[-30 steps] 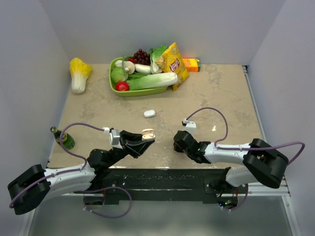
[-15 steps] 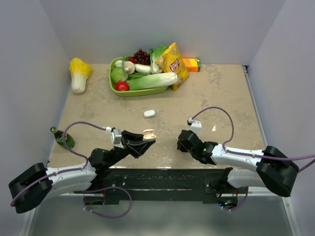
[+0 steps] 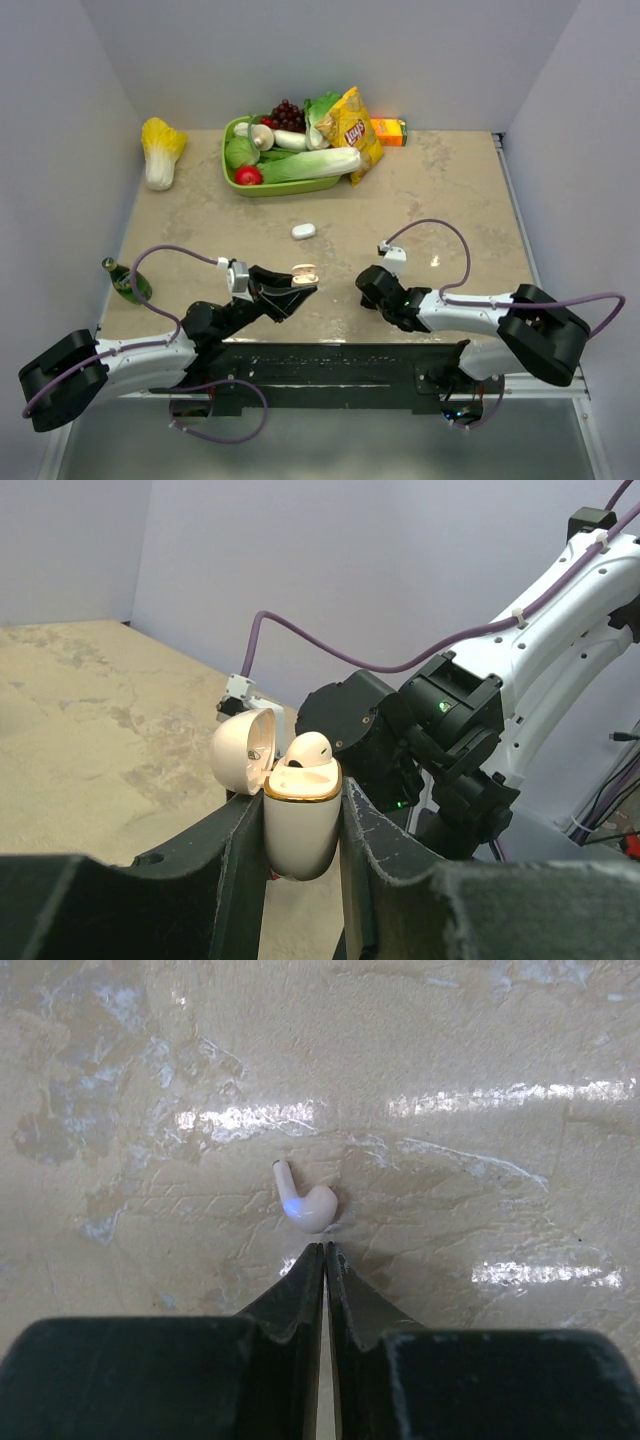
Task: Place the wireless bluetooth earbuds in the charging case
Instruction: Pick up the earbud from the center of the board.
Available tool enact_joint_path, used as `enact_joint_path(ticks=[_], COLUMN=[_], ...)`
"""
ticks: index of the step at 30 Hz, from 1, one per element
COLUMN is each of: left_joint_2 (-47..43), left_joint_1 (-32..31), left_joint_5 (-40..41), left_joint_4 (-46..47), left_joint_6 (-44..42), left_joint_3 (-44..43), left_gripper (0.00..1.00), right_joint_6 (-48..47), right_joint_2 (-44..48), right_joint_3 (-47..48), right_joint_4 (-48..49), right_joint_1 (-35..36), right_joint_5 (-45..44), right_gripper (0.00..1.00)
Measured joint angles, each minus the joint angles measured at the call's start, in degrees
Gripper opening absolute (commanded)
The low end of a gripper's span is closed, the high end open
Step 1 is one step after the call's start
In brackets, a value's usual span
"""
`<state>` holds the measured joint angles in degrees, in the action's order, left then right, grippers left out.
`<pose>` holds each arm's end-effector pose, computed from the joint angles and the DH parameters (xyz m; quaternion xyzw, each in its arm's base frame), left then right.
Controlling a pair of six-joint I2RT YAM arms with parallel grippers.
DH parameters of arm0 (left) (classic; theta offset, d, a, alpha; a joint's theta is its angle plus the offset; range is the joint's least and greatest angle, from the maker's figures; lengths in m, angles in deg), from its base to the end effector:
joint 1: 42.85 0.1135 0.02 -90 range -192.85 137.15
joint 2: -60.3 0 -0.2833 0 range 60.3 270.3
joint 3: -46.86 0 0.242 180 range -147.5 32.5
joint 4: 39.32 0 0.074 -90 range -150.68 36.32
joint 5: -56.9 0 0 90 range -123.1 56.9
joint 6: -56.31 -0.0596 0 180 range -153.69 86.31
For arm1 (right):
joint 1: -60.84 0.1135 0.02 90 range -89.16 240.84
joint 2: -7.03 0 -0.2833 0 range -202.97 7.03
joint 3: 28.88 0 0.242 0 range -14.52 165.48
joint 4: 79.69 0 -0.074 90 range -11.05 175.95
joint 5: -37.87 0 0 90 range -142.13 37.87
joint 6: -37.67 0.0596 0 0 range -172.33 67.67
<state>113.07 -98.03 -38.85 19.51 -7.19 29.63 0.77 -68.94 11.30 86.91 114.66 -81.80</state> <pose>0.0910 -0.1413 0.2511 0.1766 0.5216 -0.5664 0.6131 0.1595 0.1681 0.1516 0.0836 0.9066 0.1279 0.3935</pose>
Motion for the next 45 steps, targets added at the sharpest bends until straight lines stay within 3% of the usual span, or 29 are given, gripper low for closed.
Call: enact_joint_path(ticks=[9,18,26,33,45], left_joint_2=[-0.02,-0.02,-0.11,-0.2,-0.57], left_joint_1=[-0.02,-0.02,-0.02,-0.04,-0.04], left_joint_5=[0.02,0.0,0.0,-0.02,-0.04], left_joint_4=[0.0,0.0,0.0,0.0,0.0], left_joint_6=[0.02,0.0,0.02,0.11,0.52], left_joint_3=[0.0,0.0,0.0,0.0,0.0], left_gripper=[0.0,0.0,0.0,0.0,0.0], right_joint_6=[-0.02,-0.22,-0.35,-2.05,-8.26], right_joint_2=[-4.28,-7.43,-7.65,-4.11,-10.97], right_joint_3=[2.47,4.79,4.92,3.82,11.1], right_joint_4=[1.95,3.23,4.26,0.26,-2.64], right_joint_1=[-0.83,-2.32,-3.76,-4.02,-4.46], right_joint_5=[-2.36,-4.07,-4.07,-2.56,-2.8], right_gripper=[0.1,0.32,0.33,0.47,0.51])
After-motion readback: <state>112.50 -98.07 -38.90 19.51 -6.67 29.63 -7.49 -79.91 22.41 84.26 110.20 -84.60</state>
